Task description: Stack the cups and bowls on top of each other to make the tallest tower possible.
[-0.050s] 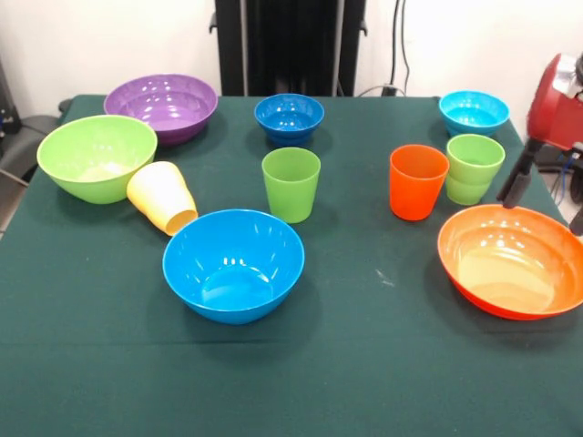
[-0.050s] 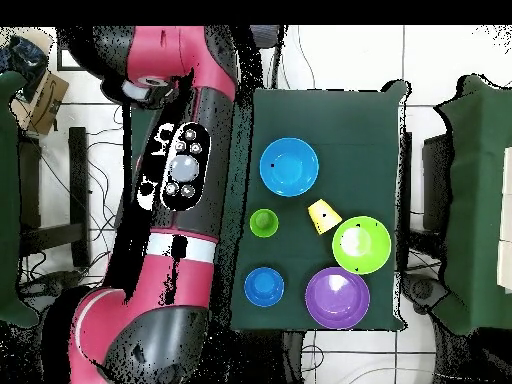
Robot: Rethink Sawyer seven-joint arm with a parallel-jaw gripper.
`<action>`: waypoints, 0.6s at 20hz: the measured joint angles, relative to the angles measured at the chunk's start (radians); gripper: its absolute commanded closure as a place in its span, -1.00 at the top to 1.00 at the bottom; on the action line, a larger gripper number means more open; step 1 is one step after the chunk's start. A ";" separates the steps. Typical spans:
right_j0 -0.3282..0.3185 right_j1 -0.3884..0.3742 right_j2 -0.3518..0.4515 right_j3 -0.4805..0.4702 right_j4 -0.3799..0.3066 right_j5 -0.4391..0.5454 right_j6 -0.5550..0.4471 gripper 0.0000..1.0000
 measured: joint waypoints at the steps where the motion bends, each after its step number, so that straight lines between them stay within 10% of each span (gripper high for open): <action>1: -0.002 0.002 0.004 0.000 0.000 0.000 0.000 1.00; 12: -0.025 0.041 0.026 0.000 -0.002 -0.009 0.000 1.00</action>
